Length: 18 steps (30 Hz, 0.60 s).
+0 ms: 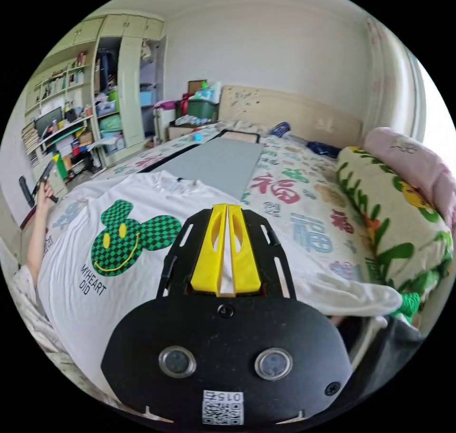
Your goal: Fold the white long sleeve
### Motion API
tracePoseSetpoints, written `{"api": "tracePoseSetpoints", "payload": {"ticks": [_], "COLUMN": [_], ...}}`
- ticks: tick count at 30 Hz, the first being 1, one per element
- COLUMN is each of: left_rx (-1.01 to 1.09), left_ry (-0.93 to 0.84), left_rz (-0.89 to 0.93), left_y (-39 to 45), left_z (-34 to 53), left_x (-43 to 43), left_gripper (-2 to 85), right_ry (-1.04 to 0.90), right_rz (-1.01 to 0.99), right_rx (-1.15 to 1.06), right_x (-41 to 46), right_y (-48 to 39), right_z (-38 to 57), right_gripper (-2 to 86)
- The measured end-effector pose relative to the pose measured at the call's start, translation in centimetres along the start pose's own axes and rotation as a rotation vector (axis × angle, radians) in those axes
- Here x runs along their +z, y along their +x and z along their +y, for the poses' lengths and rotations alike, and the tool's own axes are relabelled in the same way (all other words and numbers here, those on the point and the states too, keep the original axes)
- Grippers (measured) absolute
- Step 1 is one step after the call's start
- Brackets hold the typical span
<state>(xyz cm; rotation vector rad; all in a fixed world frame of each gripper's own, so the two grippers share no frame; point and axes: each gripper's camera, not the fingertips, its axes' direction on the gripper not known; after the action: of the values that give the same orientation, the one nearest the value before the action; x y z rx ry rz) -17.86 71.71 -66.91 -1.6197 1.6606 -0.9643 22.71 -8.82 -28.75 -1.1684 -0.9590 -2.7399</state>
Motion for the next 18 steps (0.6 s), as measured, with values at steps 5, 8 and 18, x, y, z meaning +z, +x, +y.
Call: {"api": "tracePoseSetpoints", "payload": {"ticks": [5,8,18], "left_rx": [0.223,0.287,0.504], "left_ry": [-0.545,-0.689,-0.996], "left_rz": [0.379,0.381,0.166], "left_y": [17.9,28.8,48.9], "left_z": [-4.0,-4.0,2.5], "left_x": [24.9,36.9,63.2], "left_gripper": [0.4,0.0,-0.2], "right_ry": [-0.118,-0.177,-0.387], "right_rz": [-0.044,0.002,0.277], "right_rx": [-0.114,-0.114,-0.166], "right_x": [9.8,15.3,27.7], "right_y": [-6.1,-7.9,-9.0], "right_z": [-4.7,-7.3,-11.2], "right_gripper": [-1.0,-1.0,-1.0]}}
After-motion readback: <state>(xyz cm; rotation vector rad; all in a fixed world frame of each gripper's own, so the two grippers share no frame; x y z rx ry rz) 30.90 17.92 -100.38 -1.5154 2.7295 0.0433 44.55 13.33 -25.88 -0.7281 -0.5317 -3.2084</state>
